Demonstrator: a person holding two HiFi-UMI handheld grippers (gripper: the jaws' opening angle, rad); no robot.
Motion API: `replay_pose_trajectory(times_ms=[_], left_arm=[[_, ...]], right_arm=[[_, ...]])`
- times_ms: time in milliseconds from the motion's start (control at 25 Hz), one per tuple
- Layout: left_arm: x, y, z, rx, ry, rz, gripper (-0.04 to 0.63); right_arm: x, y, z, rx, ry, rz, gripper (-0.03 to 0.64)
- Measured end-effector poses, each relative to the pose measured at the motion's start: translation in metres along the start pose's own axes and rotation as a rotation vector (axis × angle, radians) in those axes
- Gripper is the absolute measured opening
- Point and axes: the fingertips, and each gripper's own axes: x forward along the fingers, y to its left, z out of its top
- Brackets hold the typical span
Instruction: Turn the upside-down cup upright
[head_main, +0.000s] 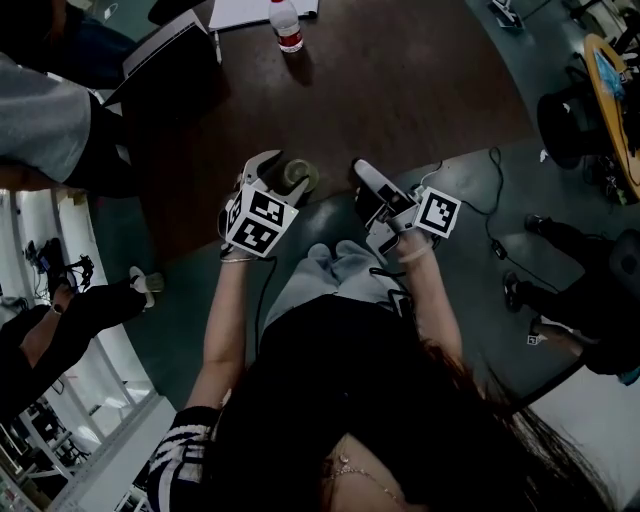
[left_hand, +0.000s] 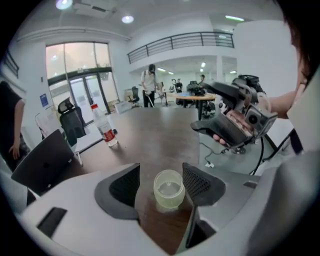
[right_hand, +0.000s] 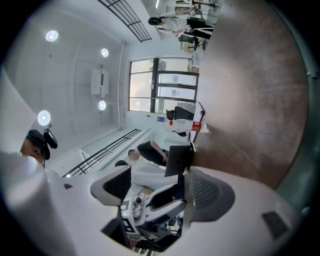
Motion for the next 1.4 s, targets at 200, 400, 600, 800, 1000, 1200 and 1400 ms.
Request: replay_pose_trajectory(times_ms=[200, 400, 600, 800, 1000, 1200, 1400], left_arm=[[-0.034, 0.016, 0.011, -0.155, -0.125, 0.107, 0.272], [-0.068, 0.020, 0.008, -0.318, -0.199, 0.184, 0.270], [-0.092, 0.023, -0.004, -0.436, -0.267, 0.258, 0.221], [-0.111, 0.022, -0.009, -0.524, -0.342, 0.305, 0.178], [-0.133, 0.017, -0.010, -0.566, -0.413, 0.363, 0.064], [-0.143, 0.012, -0.012, -0.598, -0.439, 0.378, 0.003], [-0.140, 0.004, -0.019, -0.617, -0.434, 0.365, 0.003]], right_arm=[[0.010, 0.019, -0.008, -0.128, 0.052, 0.016, 0.382], [0.016, 0.035, -0.021, -0.240, 0.095, 0.014, 0.324], [0.017, 0.040, -0.027, -0.355, 0.101, -0.012, 0.145], [0.014, 0.035, -0.032, -0.488, 0.133, -0.064, 0.069], [0.013, 0.046, -0.042, -0.751, 0.200, -0.131, 0.048], [0.014, 0.054, -0.054, -0.915, 0.268, -0.168, 0.032], [0.013, 0.052, -0.067, -1.014, 0.331, -0.197, 0.018]])
